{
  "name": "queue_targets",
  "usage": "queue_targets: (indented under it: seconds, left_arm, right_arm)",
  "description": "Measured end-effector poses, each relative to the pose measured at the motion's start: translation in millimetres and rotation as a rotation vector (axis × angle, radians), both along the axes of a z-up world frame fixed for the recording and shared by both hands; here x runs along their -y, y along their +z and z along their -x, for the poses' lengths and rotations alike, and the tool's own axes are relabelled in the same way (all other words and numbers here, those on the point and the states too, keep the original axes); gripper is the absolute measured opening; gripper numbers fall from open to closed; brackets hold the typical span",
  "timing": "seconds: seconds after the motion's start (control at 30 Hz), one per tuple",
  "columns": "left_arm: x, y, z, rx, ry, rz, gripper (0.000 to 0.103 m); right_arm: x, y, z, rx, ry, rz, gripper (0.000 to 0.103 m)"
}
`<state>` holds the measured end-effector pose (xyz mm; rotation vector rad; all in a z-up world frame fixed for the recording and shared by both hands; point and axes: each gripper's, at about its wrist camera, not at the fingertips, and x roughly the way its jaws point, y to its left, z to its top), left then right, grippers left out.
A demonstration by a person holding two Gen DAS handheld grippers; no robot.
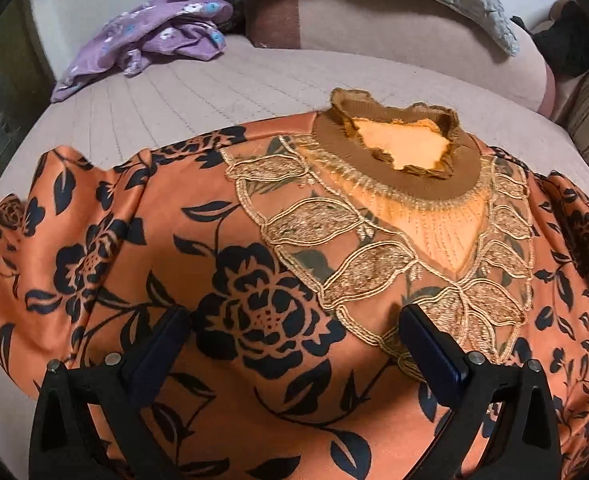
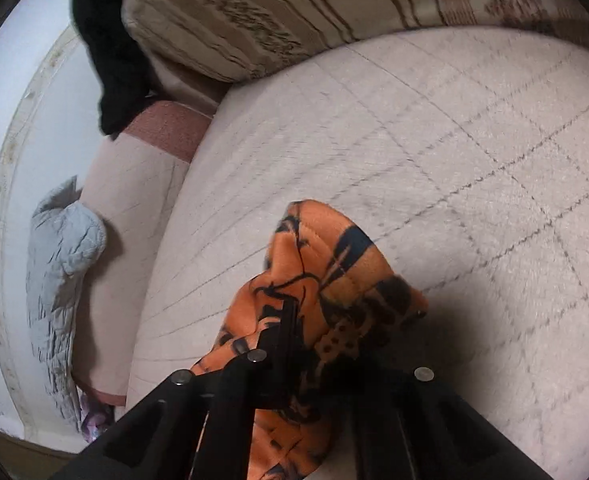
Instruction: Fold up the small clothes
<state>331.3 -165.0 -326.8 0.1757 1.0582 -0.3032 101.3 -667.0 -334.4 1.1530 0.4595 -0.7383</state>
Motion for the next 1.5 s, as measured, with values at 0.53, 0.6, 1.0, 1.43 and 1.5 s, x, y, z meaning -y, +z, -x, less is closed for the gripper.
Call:
queue_targets:
  seconds: [0.53,0.6,1.0,1.43,1.5]
  left_arm:
    - [-172,82,-18,0.306,0.44,-0.095,0.103]
    - [-200,81,-15,0.293,0.484,-0.097,0.103]
    - [-269,66,-19,0.221,0.605,-0.056,0.103]
    - [-386,22,-24,-0.004,0.925,0.178,0.103]
    - [-405,11,-23,-0.04,0.963,0.329,0.102]
  right_arm:
    - [-313,171,-158,0.306,0.642,0.207,0.006]
    - [-359,159,-178,0.294,0.684,0.187,0.006]
    - [-460,64,-188,0.276,0.886,-0.039,0.081]
    - [-451,-20,-170,-0.024,0.952,0.099,0.039]
    - [-451,-13,-160,0.082,0.975,0.103,0.039]
